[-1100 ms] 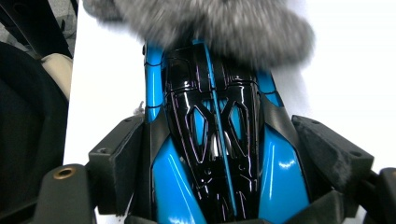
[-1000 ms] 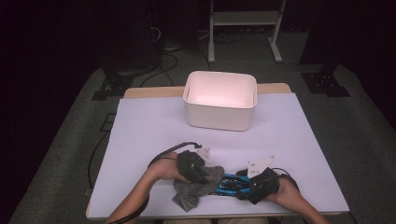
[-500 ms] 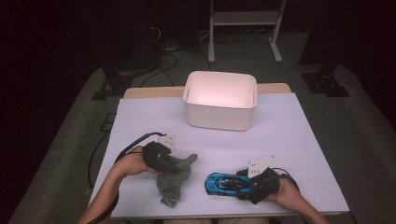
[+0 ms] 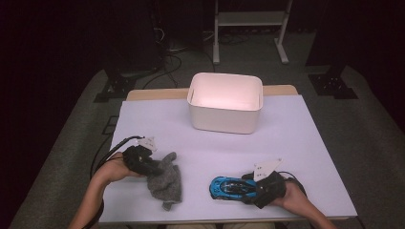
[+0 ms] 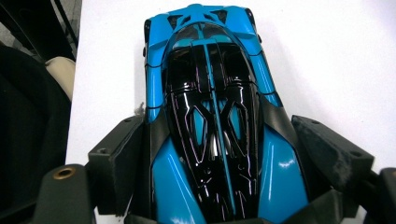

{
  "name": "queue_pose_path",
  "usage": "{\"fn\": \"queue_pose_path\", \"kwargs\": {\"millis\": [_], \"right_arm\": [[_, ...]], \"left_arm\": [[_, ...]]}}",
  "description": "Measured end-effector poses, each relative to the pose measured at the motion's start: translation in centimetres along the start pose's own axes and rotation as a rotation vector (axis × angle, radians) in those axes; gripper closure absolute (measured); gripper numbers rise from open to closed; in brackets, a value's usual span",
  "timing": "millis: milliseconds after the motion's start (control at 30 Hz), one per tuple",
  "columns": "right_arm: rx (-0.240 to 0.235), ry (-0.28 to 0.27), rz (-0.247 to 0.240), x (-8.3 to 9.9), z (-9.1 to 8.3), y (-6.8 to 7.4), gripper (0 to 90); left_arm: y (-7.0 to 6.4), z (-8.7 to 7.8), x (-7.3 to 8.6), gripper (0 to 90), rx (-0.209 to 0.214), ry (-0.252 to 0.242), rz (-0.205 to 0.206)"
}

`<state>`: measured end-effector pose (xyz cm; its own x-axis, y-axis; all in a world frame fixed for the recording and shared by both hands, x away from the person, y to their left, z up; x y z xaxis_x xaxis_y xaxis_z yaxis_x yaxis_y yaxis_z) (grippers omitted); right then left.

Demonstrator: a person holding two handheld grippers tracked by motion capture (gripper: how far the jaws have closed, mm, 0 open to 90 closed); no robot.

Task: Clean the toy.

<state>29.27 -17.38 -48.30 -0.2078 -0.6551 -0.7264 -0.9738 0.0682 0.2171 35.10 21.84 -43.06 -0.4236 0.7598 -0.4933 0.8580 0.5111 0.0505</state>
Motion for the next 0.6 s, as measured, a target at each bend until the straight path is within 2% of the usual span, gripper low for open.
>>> {"fn": "queue_pose_path", "kwargs": {"millis": [67, 100, 233, 367, 400, 433, 500, 600], "right_arm": [[-0.003, 0.0, 0.003, 0.0, 0.0, 0.0, 20.2], [-0.003, 0.0, 0.003, 0.0, 0.0, 0.0, 20.2], [-0.009, -0.003, 0.02, -0.1, 0.0, -0.1, 19.8], [-0.009, -0.004, 0.022, -0.1, 0.0, -0.1, 19.7], [-0.01, -0.004, 0.024, -0.1, 0.0, -0.1, 19.6], [-0.01, -0.005, 0.025, -0.1, 0.0, -0.1, 19.6], [-0.011, -0.005, 0.025, -0.1, 0.0, -0.1, 19.5], [-0.014, -0.007, 0.029, -0.1, 0.0, -0.1, 19.5]], "left_arm": [[0.4, -0.4, 0.9, 63.3, -0.007, -0.024, -0.033], [0.4, -0.4, 0.9, 61.7, -0.007, -0.024, -0.033], [1.0, -2.5, 1.5, 57.5, -0.053, -0.042, -0.05], [0.8, -3.5, 1.3, 55.8, -0.061, -0.074, -0.049], [0.2, -3.9, 0.9, 54.3, -0.059, -0.094, -0.043], [0.0, -4.0, 0.6, 53.5, -0.058, -0.099, -0.023], [-0.4, -4.1, 0.3, 52.3, -0.059, -0.105, -0.01], [-1.6, -4.2, -0.8, 50.7, -0.022, -0.158, 0.023]]}}
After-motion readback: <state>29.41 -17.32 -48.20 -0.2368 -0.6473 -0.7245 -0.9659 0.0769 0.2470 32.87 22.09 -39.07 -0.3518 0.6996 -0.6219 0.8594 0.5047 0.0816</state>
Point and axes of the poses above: each handheld gripper's, and its own axes: z roughly forward along the jaws, x roughly out of its underside, y roughly to its left, the point moved 3 cm from there along z, roughly forward along the jaws, and after that the axes turned 13 degrees about -x, right-handed, at the moved point
